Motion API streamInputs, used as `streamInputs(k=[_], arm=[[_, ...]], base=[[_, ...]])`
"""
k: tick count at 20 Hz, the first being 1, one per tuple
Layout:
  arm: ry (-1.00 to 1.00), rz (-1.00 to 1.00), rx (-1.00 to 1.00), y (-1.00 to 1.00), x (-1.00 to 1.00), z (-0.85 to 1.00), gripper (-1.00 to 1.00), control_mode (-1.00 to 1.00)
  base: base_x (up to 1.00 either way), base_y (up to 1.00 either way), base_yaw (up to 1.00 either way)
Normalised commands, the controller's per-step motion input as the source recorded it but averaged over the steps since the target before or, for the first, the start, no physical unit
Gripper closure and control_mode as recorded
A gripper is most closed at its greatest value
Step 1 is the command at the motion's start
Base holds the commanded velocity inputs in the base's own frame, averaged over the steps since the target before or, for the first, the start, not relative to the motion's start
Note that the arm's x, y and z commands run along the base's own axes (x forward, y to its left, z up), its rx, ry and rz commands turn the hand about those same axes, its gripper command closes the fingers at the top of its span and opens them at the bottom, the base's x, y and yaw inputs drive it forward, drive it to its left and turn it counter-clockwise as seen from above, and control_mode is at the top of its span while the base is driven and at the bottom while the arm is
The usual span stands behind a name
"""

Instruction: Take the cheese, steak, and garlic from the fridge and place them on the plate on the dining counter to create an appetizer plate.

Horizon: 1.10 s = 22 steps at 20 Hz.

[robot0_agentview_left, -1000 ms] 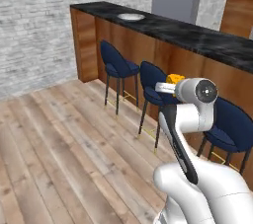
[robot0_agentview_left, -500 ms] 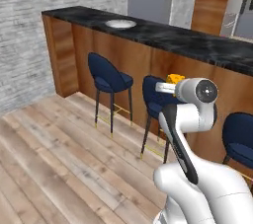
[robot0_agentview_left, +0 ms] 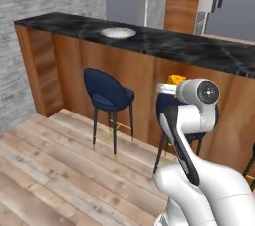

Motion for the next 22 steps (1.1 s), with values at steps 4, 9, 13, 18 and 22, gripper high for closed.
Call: streamInputs(k=[4, 9, 13, 18, 22], arm=[[0.00, 0.00, 0.00, 0.00, 0.00, 0.00, 1.00, 1.00], [0.00, 0.00, 0.00, 0.00, 0.00, 0.00, 1.00, 1.00], [0.00, 0.00, 0.00, 0.00, 0.00, 0.00, 1.00, 1.00], [0.00, 0.00, 0.00, 0.00, 0.00, 0.00, 1.00, 1.00], [0.00, 0.00, 0.00, 0.00, 0.00, 0.00, 1.00, 1.00]], base=[[0.79, 0.73, -0.38], [0.80, 0.74, -0.38], [0.74, 0.71, -0.39], [0.72, 0.70, -0.39], [0.70, 0.65, -0.38]])
